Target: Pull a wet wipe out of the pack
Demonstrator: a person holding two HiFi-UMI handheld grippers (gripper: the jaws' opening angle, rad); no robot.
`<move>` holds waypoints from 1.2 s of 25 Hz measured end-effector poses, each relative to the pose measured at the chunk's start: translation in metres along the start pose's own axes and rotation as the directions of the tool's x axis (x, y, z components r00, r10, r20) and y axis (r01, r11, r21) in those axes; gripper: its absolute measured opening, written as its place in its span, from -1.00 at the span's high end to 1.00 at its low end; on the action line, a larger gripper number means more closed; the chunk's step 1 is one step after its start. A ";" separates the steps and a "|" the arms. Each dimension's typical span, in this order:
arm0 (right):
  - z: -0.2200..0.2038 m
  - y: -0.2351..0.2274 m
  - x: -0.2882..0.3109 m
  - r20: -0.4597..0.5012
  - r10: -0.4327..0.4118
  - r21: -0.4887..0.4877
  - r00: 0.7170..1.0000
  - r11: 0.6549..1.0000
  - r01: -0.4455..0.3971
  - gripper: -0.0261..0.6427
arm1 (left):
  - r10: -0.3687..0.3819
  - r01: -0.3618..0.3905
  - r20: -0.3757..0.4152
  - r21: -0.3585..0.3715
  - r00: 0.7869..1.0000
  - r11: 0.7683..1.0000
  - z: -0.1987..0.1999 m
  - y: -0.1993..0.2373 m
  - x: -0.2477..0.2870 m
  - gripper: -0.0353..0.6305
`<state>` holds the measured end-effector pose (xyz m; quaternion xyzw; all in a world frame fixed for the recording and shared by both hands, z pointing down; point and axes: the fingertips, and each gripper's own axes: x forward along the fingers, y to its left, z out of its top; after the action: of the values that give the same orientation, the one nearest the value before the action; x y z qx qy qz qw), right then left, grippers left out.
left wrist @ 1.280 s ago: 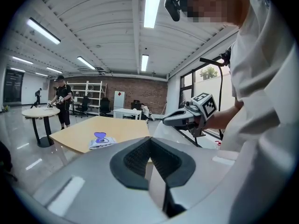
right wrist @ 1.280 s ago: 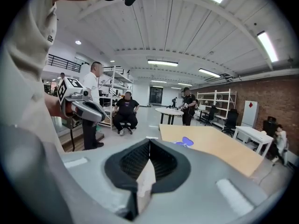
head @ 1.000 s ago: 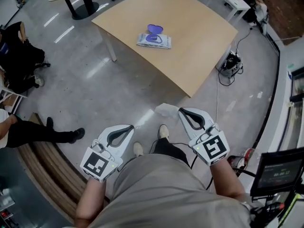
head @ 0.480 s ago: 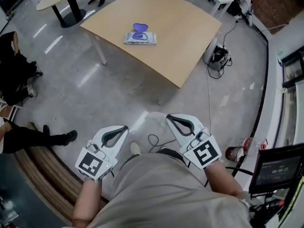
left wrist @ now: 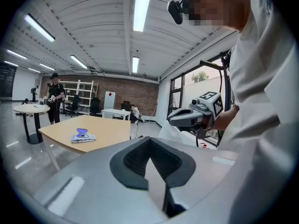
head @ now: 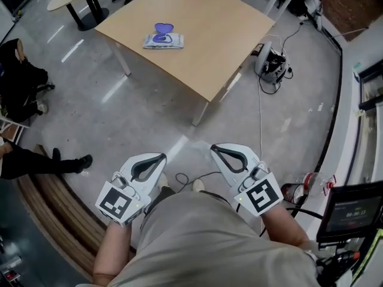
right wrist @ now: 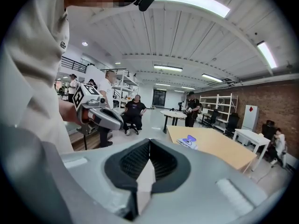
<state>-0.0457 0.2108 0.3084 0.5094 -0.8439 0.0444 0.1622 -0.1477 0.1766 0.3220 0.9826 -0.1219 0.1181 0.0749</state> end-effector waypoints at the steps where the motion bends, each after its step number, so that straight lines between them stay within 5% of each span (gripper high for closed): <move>1: -0.004 -0.002 -0.008 0.005 0.004 -0.003 1.000 1.000 -0.004 0.91 | 0.002 -0.002 0.000 -0.002 1.000 1.000 -0.001 -0.009 0.004 0.88; 12: -0.049 -0.002 -0.066 0.036 0.070 -0.040 0.997 0.997 -0.068 0.91 | 0.049 -0.049 -0.038 -0.008 0.998 0.999 -0.030 -0.081 0.037 0.88; 30: -0.067 -0.025 -0.097 0.067 0.071 0.013 0.995 0.997 -0.072 0.91 | 0.066 -0.064 -0.072 0.030 0.995 0.997 -0.018 -0.101 0.066 0.88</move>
<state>0.0331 0.2972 0.3381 0.4812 -0.8663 0.0397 0.1282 -0.0631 0.2624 0.3441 0.9741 -0.1495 0.1581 0.0618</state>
